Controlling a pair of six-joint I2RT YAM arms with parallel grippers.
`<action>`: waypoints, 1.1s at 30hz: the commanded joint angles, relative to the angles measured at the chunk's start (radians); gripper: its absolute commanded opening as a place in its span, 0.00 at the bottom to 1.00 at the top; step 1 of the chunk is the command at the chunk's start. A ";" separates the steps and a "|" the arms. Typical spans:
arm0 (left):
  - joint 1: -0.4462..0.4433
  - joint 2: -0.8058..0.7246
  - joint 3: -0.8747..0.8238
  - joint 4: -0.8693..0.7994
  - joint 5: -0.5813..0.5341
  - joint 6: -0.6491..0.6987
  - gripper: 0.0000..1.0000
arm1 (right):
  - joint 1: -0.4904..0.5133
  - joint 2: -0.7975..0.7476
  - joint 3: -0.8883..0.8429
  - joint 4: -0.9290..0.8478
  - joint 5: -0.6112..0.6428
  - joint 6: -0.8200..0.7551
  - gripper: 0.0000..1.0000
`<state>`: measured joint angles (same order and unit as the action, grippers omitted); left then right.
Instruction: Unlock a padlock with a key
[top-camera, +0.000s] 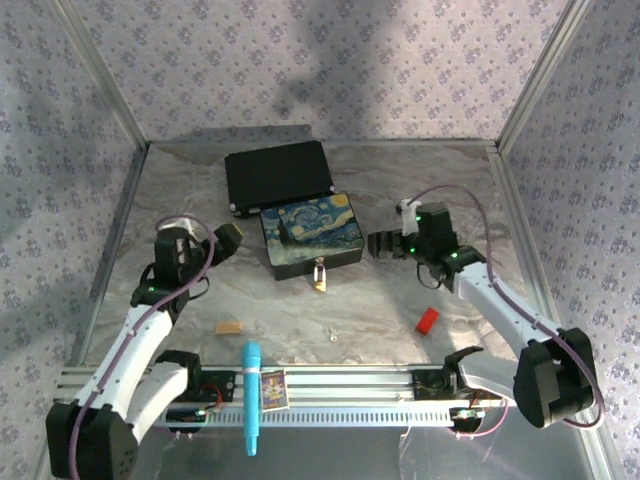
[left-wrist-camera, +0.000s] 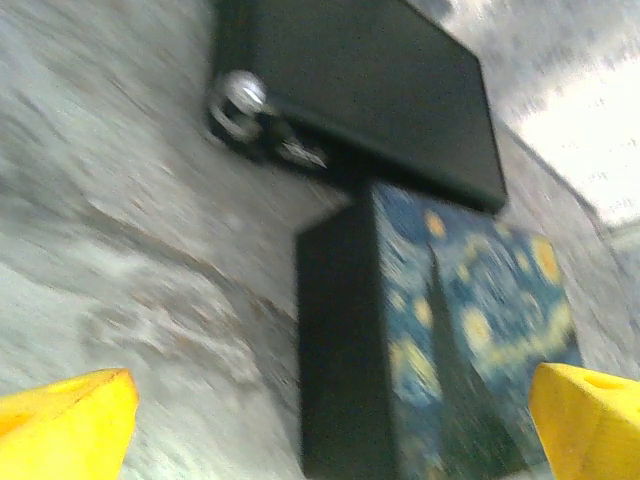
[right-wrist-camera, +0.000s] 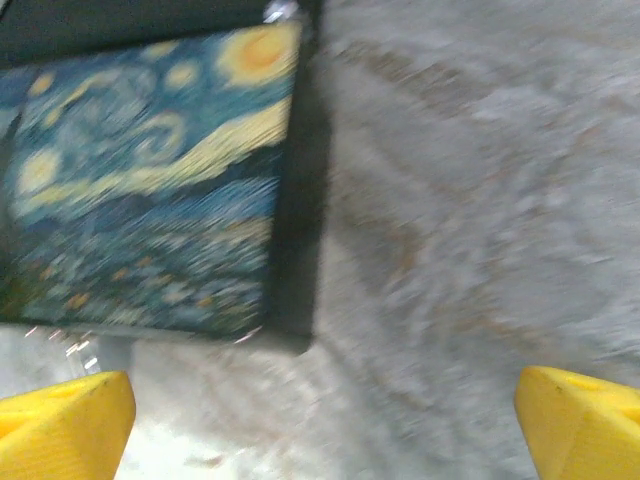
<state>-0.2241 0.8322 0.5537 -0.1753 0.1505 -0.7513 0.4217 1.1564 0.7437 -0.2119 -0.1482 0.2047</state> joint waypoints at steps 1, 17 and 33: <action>-0.090 -0.001 0.038 -0.065 0.066 -0.051 1.00 | 0.129 0.016 0.018 -0.093 0.056 0.106 0.97; -0.522 0.199 0.040 0.036 -0.006 -0.225 0.96 | 0.585 0.094 -0.142 -0.039 0.212 0.460 0.71; -0.567 0.246 0.032 0.037 -0.084 -0.275 0.89 | 0.816 0.204 -0.140 -0.012 0.307 0.624 0.43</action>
<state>-0.7818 1.0672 0.5709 -0.1318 0.0914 -1.0088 1.2140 1.3384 0.5716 -0.2073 0.0975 0.7750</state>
